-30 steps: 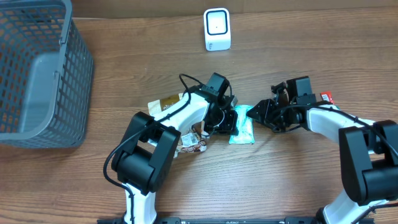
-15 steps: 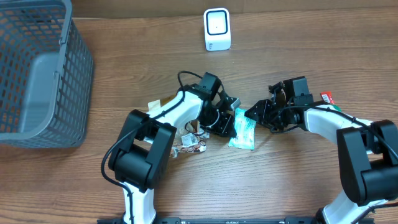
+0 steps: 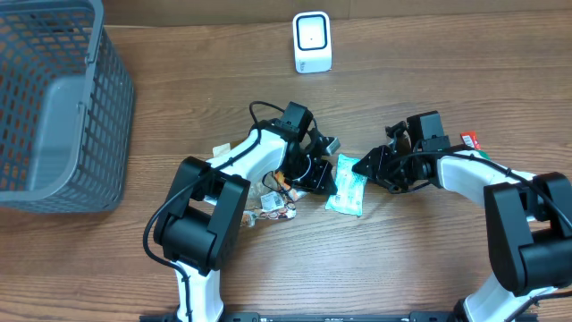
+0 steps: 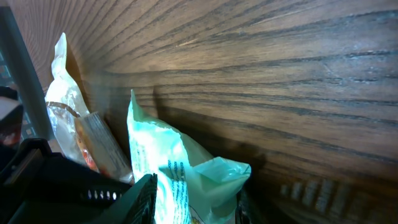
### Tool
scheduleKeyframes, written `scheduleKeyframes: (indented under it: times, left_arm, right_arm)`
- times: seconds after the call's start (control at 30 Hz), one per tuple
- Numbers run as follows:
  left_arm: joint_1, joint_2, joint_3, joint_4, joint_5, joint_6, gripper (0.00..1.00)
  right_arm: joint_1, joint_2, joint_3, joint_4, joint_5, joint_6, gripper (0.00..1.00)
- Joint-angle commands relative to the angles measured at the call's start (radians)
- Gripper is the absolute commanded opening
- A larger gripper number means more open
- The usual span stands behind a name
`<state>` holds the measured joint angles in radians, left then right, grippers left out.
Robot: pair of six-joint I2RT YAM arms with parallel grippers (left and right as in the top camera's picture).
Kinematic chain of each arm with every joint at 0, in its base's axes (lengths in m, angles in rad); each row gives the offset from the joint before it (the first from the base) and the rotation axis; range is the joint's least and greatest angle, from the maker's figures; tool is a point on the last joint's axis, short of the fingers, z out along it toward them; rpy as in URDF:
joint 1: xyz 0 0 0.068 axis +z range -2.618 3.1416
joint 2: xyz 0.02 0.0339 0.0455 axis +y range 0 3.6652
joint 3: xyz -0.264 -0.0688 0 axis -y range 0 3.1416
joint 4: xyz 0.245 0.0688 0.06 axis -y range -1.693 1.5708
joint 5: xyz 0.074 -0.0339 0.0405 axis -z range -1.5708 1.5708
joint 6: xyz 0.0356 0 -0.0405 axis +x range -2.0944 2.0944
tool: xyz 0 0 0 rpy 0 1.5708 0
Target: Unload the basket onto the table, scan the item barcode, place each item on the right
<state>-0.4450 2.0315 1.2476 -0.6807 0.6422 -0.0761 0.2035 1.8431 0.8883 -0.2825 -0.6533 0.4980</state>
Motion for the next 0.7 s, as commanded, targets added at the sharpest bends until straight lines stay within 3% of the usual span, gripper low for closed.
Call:
scheduleKeyframes:
  times: [0.0,0.2,0.33,0.53,0.63,0.67]
  left_arm:
    - [-0.011,0.017,-0.011,-0.003,-0.02,-0.044,0.29]
    - [-0.044,0.017,-0.018,-0.002,-0.023,-0.055,0.39]
    - [-0.055,0.023,-0.019,0.005,-0.025,-0.09,0.38]
    - [-0.054,0.065,-0.019,0.008,-0.042,-0.137,0.21]
    - [-0.05,0.09,-0.018,0.011,-0.013,-0.141,0.04]
    - [-0.045,0.091,-0.018,0.01,-0.011,-0.142,0.04]
  right_arm:
    - [0.005,0.015,0.01,-0.003,0.024,-0.001,0.42]
    - [0.005,0.015,0.01,-0.003,0.024,-0.001,0.41]
    - [0.005,0.015,0.01,-0.003,0.024,-0.001,0.41]
    - [0.005,0.015,0.01,-0.005,0.024,-0.001,0.44]
    - [0.005,0.015,0.01,-0.004,0.023,-0.001,0.55]
    - [0.005,0.015,0.01,-0.003,0.023,-0.001,0.58]
